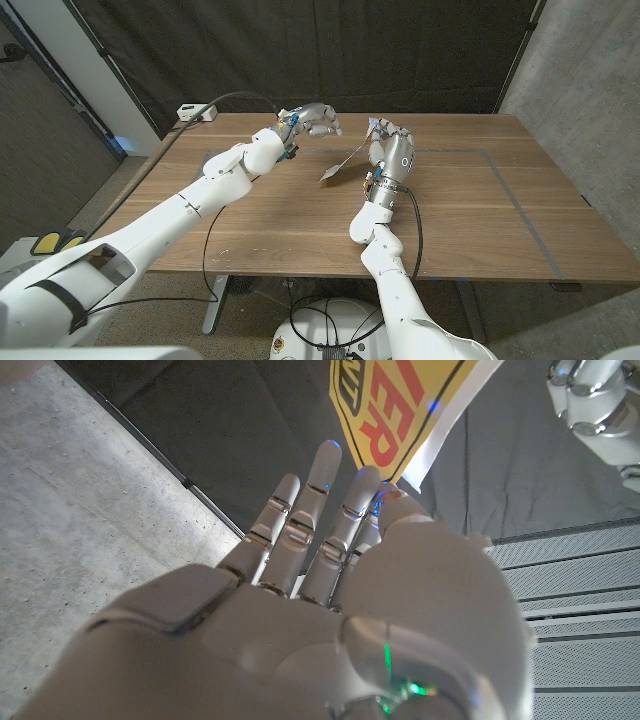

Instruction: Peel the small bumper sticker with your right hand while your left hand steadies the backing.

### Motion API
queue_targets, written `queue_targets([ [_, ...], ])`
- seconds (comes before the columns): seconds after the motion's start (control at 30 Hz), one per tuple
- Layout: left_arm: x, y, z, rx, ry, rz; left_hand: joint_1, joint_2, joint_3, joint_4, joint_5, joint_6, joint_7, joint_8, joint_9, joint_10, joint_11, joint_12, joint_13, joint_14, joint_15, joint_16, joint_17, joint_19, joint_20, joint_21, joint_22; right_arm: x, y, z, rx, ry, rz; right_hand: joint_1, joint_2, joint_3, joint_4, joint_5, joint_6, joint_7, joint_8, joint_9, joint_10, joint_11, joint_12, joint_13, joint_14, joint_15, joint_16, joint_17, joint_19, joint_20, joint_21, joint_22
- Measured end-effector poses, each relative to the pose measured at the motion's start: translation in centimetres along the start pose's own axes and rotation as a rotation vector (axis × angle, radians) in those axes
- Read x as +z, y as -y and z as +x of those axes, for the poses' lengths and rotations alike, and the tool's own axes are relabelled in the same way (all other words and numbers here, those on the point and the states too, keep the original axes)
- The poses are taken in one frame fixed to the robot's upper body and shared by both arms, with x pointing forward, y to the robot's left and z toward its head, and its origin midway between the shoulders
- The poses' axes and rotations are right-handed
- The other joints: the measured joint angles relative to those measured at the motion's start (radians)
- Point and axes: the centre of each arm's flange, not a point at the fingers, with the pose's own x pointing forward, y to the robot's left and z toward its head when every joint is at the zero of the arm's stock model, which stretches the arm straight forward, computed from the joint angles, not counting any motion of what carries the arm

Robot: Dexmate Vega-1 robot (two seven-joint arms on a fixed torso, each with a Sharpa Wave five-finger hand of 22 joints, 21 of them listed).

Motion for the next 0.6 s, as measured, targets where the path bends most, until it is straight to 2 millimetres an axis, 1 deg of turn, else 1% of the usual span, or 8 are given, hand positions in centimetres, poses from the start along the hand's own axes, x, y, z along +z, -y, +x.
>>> queue_targets([
  [0.07, -0.7, 0.6, -0.1, -0.003, -0.018, -0.027, 0.009, 0.004, 0.007, -0.007, -0.013, -0.012, 0.016, 0.006, 0.013, -0.011, 0.011, -0.005, -0.014, 0.008, -0.002, 0.010, 0.011, 0.002, 0.014, 0.001, 0.004, 0.1, -0.1, 0.0, 0.004, 0.011, -0.006, 0.000, 0.000, 0.000, 0.000, 0.000, 0.000, 0.000, 0.000, 0.000, 0.000, 0.000, 0.000, 0.000, 0.000, 0.000, 0.000, 0.000, 0.000, 0.000, 0.007, -0.004],
  [0.13, -0.8, 1.0, -0.2, -0.004, -0.010, -0.107, -0.028, -0.001, -0.004, 0.013, -0.027, -0.071, 0.047, -0.014, 0.017, -0.030, 0.046, -0.033, -0.045, 0.008, -0.002, 0.010, 0.021, -0.015, 0.045, 0.008, 0.004, 0.2, 0.0, -0.1, 0.006, 0.020, -0.011, 0.000, 0.000, 0.000, 0.000, 0.000, 0.000, 0.000, 0.000, 0.000, 0.000, 0.000, 0.000, 0.000, 0.000, 0.000, 0.000, 0.000, 0.000, 0.000, 0.008, -0.004],
  [0.27, -1.7, 1.9, 0.0, -0.002, -0.040, -0.138, -0.206, -0.015, -0.013, 0.048, -0.043, -0.138, 0.002, -0.121, -0.027, -0.012, 0.108, -0.032, -0.067, 0.038, -0.002, 0.015, 0.033, -0.030, 0.082, 0.009, 0.009, 0.3, -0.1, -0.2, 0.016, 0.040, -0.030, 0.000, 0.000, 0.000, 0.000, 0.000, 0.000, 0.000, 0.000, 0.000, 0.000, 0.000, 0.000, 0.000, 0.000, 0.000, 0.000, 0.000, -0.004, -0.004, 0.008, -0.004],
  [0.33, -1.9, 2.3, 0.1, -0.002, -0.050, -0.151, -0.259, -0.036, -0.014, 0.047, -0.043, -0.138, 0.002, -0.142, -0.052, 0.023, 0.107, -0.012, -0.063, 0.069, -0.003, 0.027, 0.033, -0.023, 0.092, 0.009, 0.009, 0.3, -0.2, -0.2, 0.018, 0.043, -0.037, 0.000, 0.000, 0.000, 0.000, 0.000, 0.000, 0.000, 0.000, 0.000, 0.000, 0.000, 0.000, 0.000, 0.000, 0.000, 0.000, 0.000, -0.007, -0.007, 0.008, -0.004],
  [0.37, -1.6, 2.9, 0.3, -0.009, -0.032, -0.332, -0.276, -0.049, -0.018, 0.043, -0.043, -0.138, 0.002, -0.148, -0.061, 0.033, 0.107, -0.007, -0.061, 0.081, -0.004, 0.029, 0.032, -0.022, 0.093, 0.009, 0.009, 0.5, -0.2, -0.3, 0.024, 0.058, -0.047, 0.000, 0.000, 0.000, 0.000, 0.000, 0.000, 0.000, 0.000, 0.000, 0.000, 0.000, 0.000, 0.000, 0.000, 0.000, 0.000, 0.000, -0.010, -0.004, 0.008, -0.004],
  [0.4, -1.6, 2.9, 0.3, -0.009, -0.034, -0.334, -0.320, -0.091, -0.042, 0.058, -0.048, -0.146, 0.033, -0.150, -0.065, 0.041, 0.108, -0.002, -0.061, 0.085, -0.004, 0.029, 0.031, -0.022, 0.093, 0.009, 0.009, 0.5, -0.2, -0.3, 0.024, 0.058, -0.049, 0.002, 0.002, 0.000, 0.000, 0.000, 0.000, 0.000, 0.000, 0.000, 0.000, 0.000, 0.000, 0.000, 0.000, 0.000, 0.000, 0.000, -0.011, -0.004, 0.008, -0.004],
  [0.43, -1.6, 3.3, 0.4, -0.009, -0.032, -0.404, -0.364, -0.125, -0.107, 0.111, -0.047, -0.178, 0.111, -0.154, -0.073, 0.044, 0.111, 0.000, -0.058, 0.085, -0.004, 0.029, 0.031, -0.021, 0.098, 0.009, 0.009, 0.6, -0.3, -0.3, 0.029, 0.070, -0.056, 0.002, 0.002, 0.000, 0.000, 0.000, 0.000, 0.000, 0.000, 0.000, 0.000, 0.000, 0.000, 0.000, 0.000, 0.000, 0.000, 0.000, -0.011, -0.004, 0.008, -0.004],
  [0.6, -1.7, 4.7, 0.9, -0.005, -0.042, -0.540, -0.396, -0.179, -0.180, 0.146, -0.019, -0.196, 0.143, -0.186, -0.105, 0.039, 0.121, 0.000, -0.053, 0.085, -0.004, 0.029, 0.026, -0.027, 0.114, 0.009, 0.009, 0.6, -0.6, -0.5, 0.045, 0.089, -0.085, 0.002, 0.002, 0.000, 0.000, 0.000, -0.001, 0.001, 0.000, -0.003, 0.000, 0.000, 0.000, 0.000, 0.000, 0.000, 0.000, 0.000, -0.011, -0.004, 0.014, -0.004],
])
